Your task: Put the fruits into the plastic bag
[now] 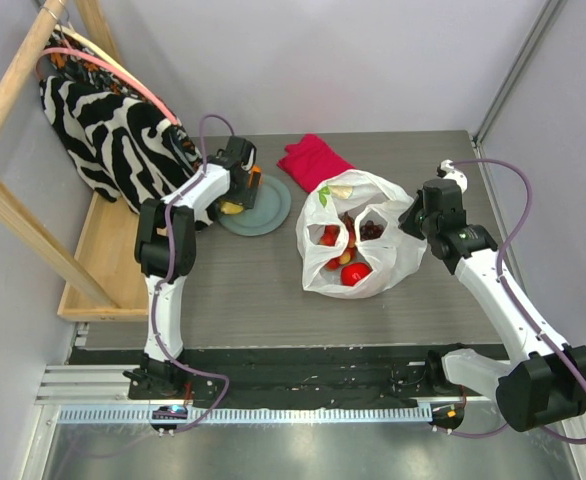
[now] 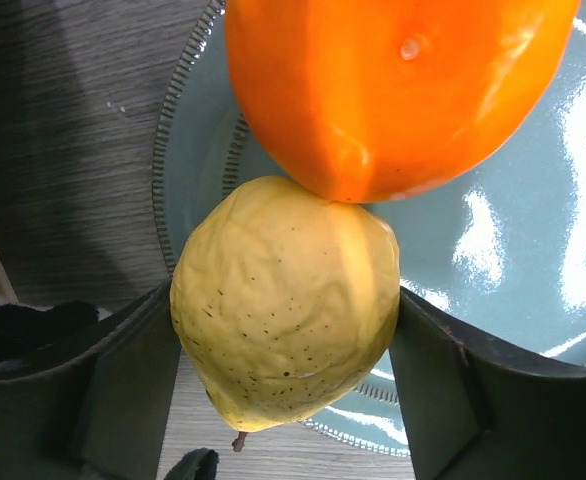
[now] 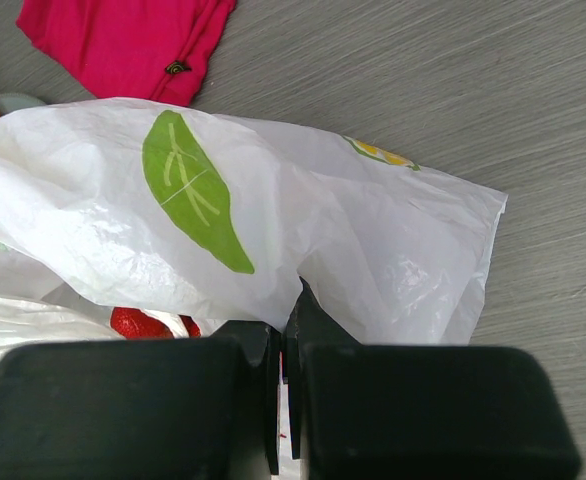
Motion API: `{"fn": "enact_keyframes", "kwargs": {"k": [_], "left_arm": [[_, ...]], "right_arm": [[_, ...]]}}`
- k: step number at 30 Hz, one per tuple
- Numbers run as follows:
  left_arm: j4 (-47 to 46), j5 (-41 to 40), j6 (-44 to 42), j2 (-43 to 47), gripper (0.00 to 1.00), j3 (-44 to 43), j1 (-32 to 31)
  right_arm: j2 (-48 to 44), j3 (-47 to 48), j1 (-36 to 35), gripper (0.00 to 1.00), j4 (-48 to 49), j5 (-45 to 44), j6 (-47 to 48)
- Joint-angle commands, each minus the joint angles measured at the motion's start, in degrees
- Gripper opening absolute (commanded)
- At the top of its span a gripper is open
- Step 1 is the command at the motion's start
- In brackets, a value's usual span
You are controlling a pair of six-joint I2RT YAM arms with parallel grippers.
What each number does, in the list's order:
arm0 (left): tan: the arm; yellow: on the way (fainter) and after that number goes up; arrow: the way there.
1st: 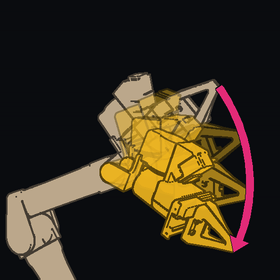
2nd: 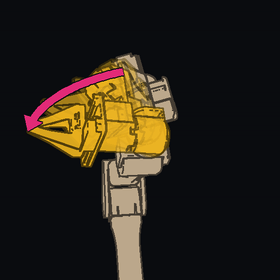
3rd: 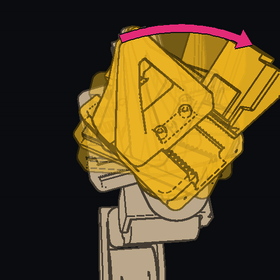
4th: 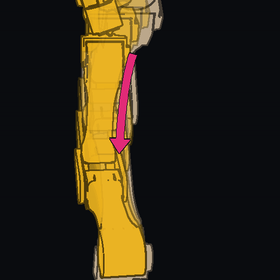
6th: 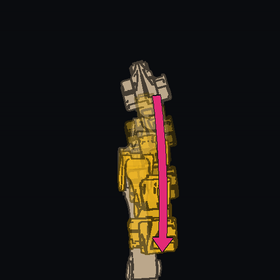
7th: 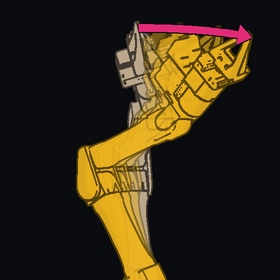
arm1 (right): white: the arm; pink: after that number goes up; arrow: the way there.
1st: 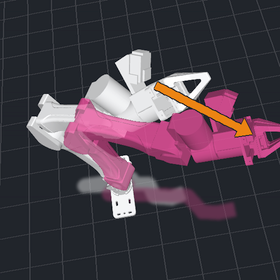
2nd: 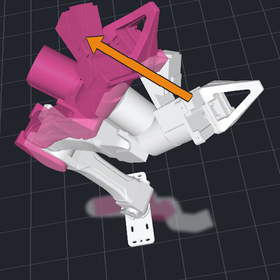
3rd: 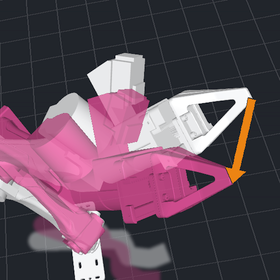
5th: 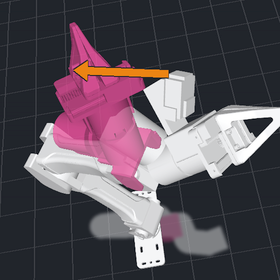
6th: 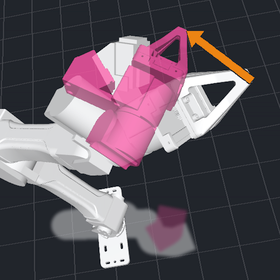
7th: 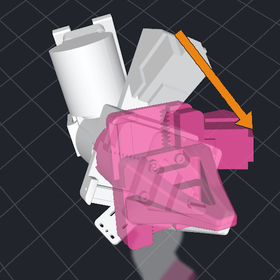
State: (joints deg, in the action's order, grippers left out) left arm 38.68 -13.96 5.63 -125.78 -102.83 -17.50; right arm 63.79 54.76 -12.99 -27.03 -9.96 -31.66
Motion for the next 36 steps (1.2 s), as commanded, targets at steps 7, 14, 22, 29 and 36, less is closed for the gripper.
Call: {"fn": "enact_keyframes", "kwargs": {"k": [7,14,22,29,36], "left_arm": [[-0.79,1.74,-0.01,4.38,0.55,4.29,0.27],[-4.74,4.28,1.75,13.00,0.50,11.40,0.10],[-7.56,8.85,2.54,20.21,0.48,16.95,-1.92],[-10.55,17.99,4.03,27.68,0.46,21.52,-4.39],[-15.38,30.21,7.81,37.61,0.45,27.15,-7.11]], "right_arm": [[-0.95,2.28,0.07,0.01,1.62,-0.85,-0.60],[-1.56,2.19,0.07,0.01,1.54,-1.03,-0.51],[-2.18,1.66,0.07,0.01,1.54,-0.15,-0.33],[-3.32,1.40,-0.01,0.01,1.28,0.55,0.28],[-4.81,0.26,0.07,0.01,1.80,1.16,0.46]]}}
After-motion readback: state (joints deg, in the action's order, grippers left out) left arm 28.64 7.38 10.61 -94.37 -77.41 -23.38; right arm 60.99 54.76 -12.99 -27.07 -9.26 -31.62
